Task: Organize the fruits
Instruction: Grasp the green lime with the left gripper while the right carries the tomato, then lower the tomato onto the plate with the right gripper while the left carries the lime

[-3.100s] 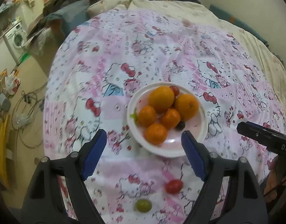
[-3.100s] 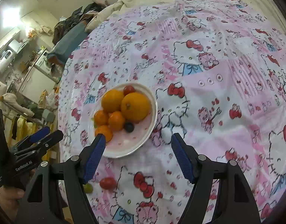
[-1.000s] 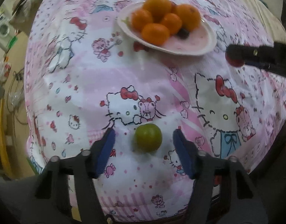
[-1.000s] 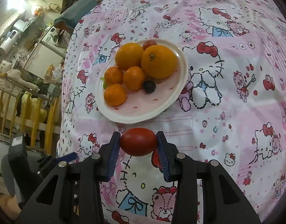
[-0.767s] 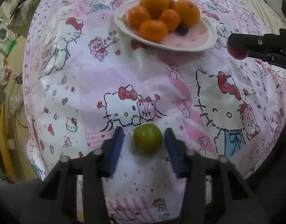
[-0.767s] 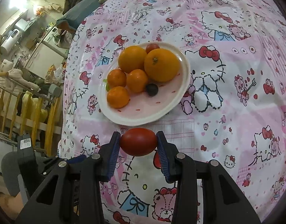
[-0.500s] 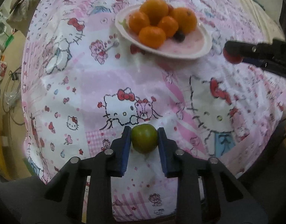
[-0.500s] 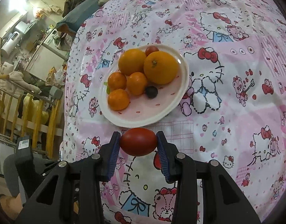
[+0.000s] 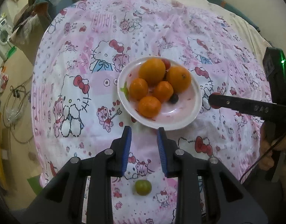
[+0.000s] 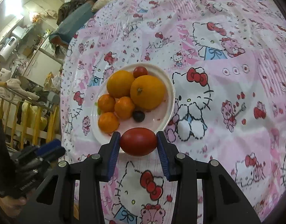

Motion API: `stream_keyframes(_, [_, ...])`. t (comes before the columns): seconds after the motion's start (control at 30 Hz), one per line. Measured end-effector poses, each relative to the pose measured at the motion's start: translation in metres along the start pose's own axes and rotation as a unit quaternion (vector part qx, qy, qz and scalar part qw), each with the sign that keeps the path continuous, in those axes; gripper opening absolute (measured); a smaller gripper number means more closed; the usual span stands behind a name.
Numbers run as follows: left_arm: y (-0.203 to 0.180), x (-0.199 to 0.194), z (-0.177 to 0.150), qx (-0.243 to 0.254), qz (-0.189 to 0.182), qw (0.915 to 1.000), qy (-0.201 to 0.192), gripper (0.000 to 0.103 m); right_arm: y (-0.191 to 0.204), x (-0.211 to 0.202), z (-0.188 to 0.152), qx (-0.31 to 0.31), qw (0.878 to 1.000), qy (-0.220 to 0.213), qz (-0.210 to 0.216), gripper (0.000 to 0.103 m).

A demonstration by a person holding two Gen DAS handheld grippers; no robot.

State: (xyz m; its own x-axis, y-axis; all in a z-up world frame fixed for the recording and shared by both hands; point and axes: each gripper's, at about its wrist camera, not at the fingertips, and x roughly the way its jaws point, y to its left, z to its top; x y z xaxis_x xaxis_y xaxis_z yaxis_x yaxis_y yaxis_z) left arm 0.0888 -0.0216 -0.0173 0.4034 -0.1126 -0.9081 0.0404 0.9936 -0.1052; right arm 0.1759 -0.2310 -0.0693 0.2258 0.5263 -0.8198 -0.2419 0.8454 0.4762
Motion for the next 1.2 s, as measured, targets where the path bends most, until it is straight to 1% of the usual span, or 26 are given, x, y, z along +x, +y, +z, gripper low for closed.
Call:
stream_keyframes(0.07, [0.004, 0.006, -0.004, -0.011, -0.012, 0.9997, 0.020, 0.026, -0.001, 0.005, 0.002, -0.001, 1.000, 0.003, -0.004, 0.041])
stream_keyframes(0.1, [0.006, 0.011, -0.012, -0.018, -0.013, 0.9990, 0.038, 0.027, -0.001, 0.005, 0.002, 0.001, 1.000, 0.003, -0.003, 0.041])
stream_keyframes(0.13, [0.008, 0.017, -0.019, -0.027, -0.013, 0.9980, 0.056, 0.035, -0.002, 0.007, 0.002, 0.004, 1.000, 0.005, -0.004, 0.041])
stream_keyframes(0.17, [0.009, 0.024, -0.030, -0.039, -0.018, 0.9960, 0.079, 0.047, -0.003, 0.008, 0.001, 0.006, 1.000, 0.007, -0.004, 0.041])
stream_keyframes(0.2, [0.010, 0.030, -0.040, -0.048, -0.022, 0.9940, 0.095, 0.049, -0.003, 0.009, 0.000, 0.007, 1.000, 0.007, -0.003, 0.041])
stream_keyframes(0.23, [0.010, 0.035, -0.050, -0.053, -0.023, 0.9925, 0.108, 0.049, -0.003, 0.009, 0.000, 0.008, 1.000, 0.007, -0.002, 0.041])
stream_keyframes(0.33, [0.003, 0.047, -0.070, -0.035, -0.008, 0.9912, 0.128, 0.049, 0.001, 0.009, -0.001, 0.003, 1.000, 0.006, -0.001, 0.041])
stream_keyframes(0.43, [-0.003, 0.058, -0.080, -0.021, 0.006, 0.9898, 0.141, 0.049, 0.002, 0.008, -0.002, 0.002, 1.000, 0.005, 0.000, 0.041])
stream_keyframes(0.5, [-0.007, 0.061, -0.082, -0.004, 0.014, 0.9906, 0.136, 0.042, 0.002, 0.008, -0.002, 0.003, 1.000, 0.004, 0.000, 0.041])
stream_keyframes(0.53, [-0.009, 0.062, -0.083, 0.004, 0.020, 0.9904, 0.137, 0.029, 0.002, 0.007, -0.002, 0.002, 1.000, 0.004, 0.000, 0.041])
stream_keyframes(0.57, [-0.010, 0.062, -0.083, 0.011, 0.030, 0.9898, 0.139, 0.024, 0.002, 0.007, -0.002, 0.002, 1.000, 0.003, 0.001, 0.041])
stream_keyframes(0.6, [-0.010, 0.061, -0.082, 0.010, 0.029, 0.9899, 0.139, 0.024, 0.002, 0.006, -0.002, 0.002, 1.000, 0.003, 0.001, 0.041])
stream_keyframes(0.63, [-0.010, 0.060, -0.081, 0.008, 0.019, 0.9892, 0.145, 0.023, 0.002, 0.006, -0.001, 0.002, 1.000, 0.002, 0.001, 0.041])
stream_keyframes(0.73, [-0.008, 0.051, -0.075, 0.006, 0.010, 0.9901, 0.140, 0.023, 0.001, 0.004, 0.000, 0.005, 1.000, 0.001, 0.003, 0.041])
stream_keyframes(0.83, [-0.011, 0.036, -0.062, 0.001, 0.002, 0.9934, 0.115, 0.023, -0.002, 0.002, 0.003, 0.009, 1.000, -0.002, 0.004, 0.041])
stream_keyframes(0.97, [-0.012, 0.018, -0.035, -0.006, -0.009, 0.9977, 0.066, 0.023, -0.003, 0.004, 0.007, 0.016, 1.000, 0.000, 0.012, 0.041])
stream_keyframes(1.07, [-0.010, 0.018, -0.010, -0.015, -0.015, 0.9985, 0.049, 0.023, -0.003, 0.010, 0.011, 0.019, 1.000, 0.009, 0.022, 0.041])
stream_keyframes(1.2, [-0.018, 0.025, 0.014, -0.003, -0.007, 0.9994, 0.033, 0.023, -0.009, 0.027, 0.017, 0.032, 0.999, 0.026, 0.022, 0.042])
